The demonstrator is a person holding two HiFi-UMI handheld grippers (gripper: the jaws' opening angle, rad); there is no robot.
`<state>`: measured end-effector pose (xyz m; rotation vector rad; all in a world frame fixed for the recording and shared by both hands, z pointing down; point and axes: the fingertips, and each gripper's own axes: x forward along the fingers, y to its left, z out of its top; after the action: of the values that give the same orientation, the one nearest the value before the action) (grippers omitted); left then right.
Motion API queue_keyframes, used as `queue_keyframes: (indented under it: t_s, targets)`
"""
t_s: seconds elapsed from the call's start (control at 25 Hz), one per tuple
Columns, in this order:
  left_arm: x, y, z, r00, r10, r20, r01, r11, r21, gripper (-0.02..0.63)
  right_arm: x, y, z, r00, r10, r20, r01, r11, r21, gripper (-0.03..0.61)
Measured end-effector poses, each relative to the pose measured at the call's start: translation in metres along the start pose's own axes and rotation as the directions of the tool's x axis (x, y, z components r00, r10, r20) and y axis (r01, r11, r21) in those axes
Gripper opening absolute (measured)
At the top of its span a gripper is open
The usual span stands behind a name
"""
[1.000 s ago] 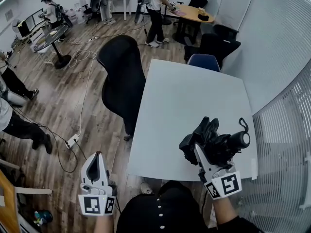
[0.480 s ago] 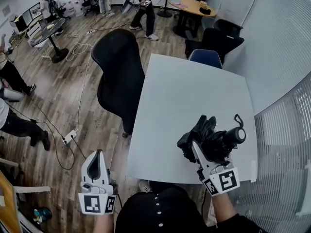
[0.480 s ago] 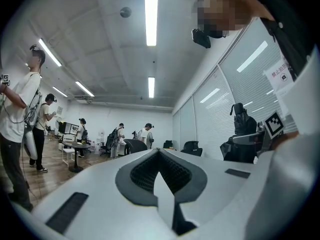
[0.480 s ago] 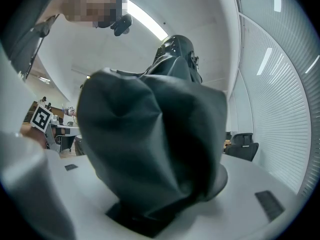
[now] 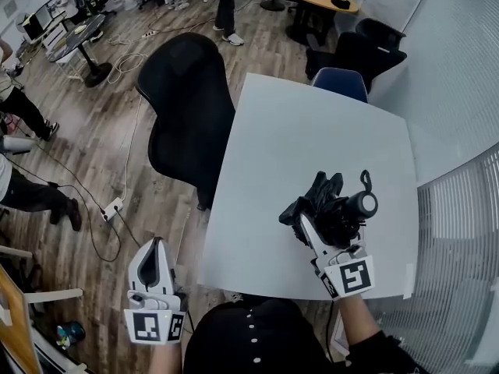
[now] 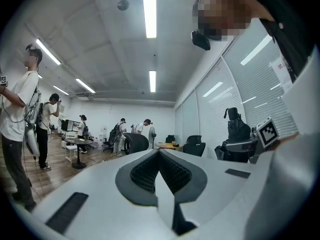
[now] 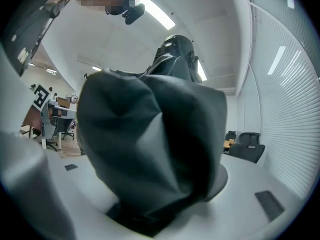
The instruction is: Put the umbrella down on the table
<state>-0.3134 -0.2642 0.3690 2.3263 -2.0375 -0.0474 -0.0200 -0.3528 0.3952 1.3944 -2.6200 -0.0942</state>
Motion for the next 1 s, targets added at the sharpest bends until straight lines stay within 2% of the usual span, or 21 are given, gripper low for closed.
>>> queue_keyframes:
  t_s: [0.28,0.48,0.76,1.0]
  targets:
    - [0.017,-0.007,-0.019,0.998,0.0,-0.062,0.0,1.0,-0.007,0.011,0.047,-0.011,-0.038,0.997,0.023,-0.072,-0.031,0.994,-0.1,0.291]
    - [0.022,-0.011,-0.032,0.995,0.007,-0.101,-0.008,1.0,-0.011,0.011,0.079,-0.012,-0.072,0.989,0.058,-0.137,-0.086,0.975,-0.206,0.29]
    - [0.029,-0.022,-0.05,0.988,-0.006,-0.153,0.004,1.0,-0.014,0.011,0.115,-0.007,-0.125,0.971,0.094,-0.22,-0.165,0.928,-0.333,0.288]
    - [0.032,-0.023,-0.068,0.979,0.001,-0.204,-0.007,1.0,-0.025,0.011,0.139,-0.001,-0.168,0.947,0.095,-0.306,-0.234,0.857,-0.459,0.288]
